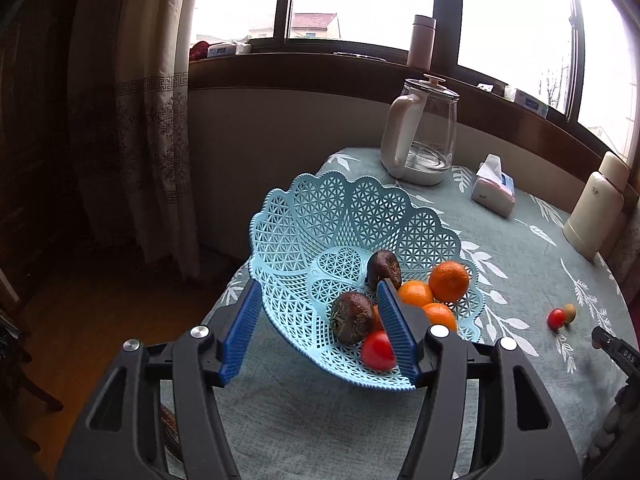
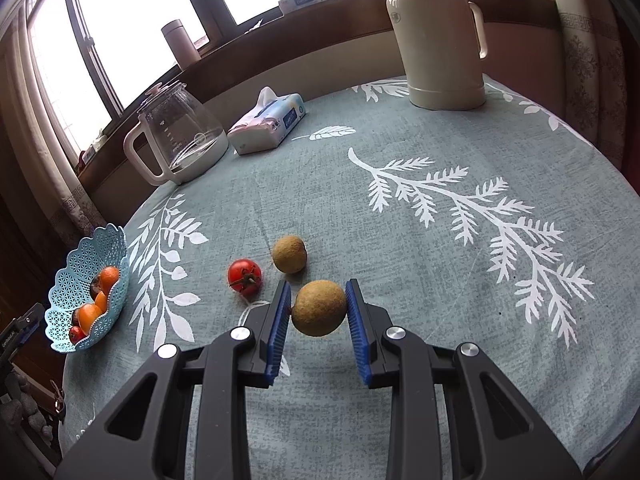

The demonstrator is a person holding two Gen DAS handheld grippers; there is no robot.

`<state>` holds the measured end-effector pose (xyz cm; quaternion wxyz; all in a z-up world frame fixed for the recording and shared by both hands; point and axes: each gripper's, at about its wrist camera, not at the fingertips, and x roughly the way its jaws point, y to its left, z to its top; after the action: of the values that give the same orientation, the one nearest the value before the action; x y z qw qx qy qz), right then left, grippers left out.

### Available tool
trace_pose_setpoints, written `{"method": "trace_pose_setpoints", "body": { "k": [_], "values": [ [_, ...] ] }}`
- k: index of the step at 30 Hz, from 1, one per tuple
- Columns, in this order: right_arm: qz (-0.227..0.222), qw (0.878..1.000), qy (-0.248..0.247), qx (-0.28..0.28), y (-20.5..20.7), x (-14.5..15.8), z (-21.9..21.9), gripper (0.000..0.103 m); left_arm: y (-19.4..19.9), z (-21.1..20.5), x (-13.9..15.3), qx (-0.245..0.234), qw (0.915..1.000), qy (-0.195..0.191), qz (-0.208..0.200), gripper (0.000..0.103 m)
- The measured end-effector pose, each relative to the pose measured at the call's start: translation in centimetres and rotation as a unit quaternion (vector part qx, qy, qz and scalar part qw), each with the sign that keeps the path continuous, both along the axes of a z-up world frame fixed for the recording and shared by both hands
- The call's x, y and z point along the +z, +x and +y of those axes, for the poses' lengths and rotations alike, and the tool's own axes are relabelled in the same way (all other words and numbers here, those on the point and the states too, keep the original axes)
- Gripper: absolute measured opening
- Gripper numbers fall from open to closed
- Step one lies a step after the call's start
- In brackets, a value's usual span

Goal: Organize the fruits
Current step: 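Carry the red tomato into the blue basket and open the left tool while right holds the brown fruit, then lower the small brown fruit into the blue basket and open the right tool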

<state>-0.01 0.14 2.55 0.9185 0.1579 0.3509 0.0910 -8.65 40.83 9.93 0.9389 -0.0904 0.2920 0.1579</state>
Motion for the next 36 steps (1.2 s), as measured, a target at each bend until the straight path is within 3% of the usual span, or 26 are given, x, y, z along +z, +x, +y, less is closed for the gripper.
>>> {"method": "trace_pose_setpoints", "body": {
  "k": [10, 19, 28, 36],
  "values": [
    [-0.020, 0.997, 0.007, 0.081, -0.2, 3.2, 5.6, 0.029, -1.2, 0.8, 0.8, -0.011, 0.9998, -0.001, -0.014, 0.062],
    [-0.036, 0.983, 0.015, 0.181, 0.7, 6.0, 15.4, 0.029, -1.6, 1.9, 1.0, -0.012, 0.9993, -0.026, -0.026, 0.064],
    [-0.012, 0.972, 0.011, 0.233, 2.6, 5.2, 23.3, 0.029, -1.8, 2.4, 1.1, -0.013, 0.9985, -0.042, -0.031, 0.064],
    [0.003, 0.974, 0.010, 0.224, 3.5, 3.9, 24.1, 0.034, -1.6, 3.0, 0.7, -0.005, 0.9983, -0.050, -0.028, 0.068]
  ]
}}
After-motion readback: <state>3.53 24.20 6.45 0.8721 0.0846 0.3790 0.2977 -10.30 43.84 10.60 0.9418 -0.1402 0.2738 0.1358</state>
